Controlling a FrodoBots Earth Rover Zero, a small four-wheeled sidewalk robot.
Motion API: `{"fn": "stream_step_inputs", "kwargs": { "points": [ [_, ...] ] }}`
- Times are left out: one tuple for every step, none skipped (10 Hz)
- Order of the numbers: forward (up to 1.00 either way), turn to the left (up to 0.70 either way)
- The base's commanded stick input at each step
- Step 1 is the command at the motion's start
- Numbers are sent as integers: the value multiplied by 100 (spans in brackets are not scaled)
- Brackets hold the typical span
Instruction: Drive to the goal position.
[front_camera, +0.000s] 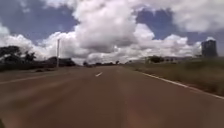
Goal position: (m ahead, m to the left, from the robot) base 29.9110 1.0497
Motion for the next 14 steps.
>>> {"fn": "stream_step_inputs", "kwargs": {
  "points": [
    [100, 0],
    [100, -4],
    [100, -17],
    [100, -32],
    [100, -12],
    [100, 0],
    [100, 0],
    [100, 0],
    [100, 0],
    [100, 0],
    [100, 0],
    [100, 0],
    [100, 0],
    [100, 0]
  ]
}}
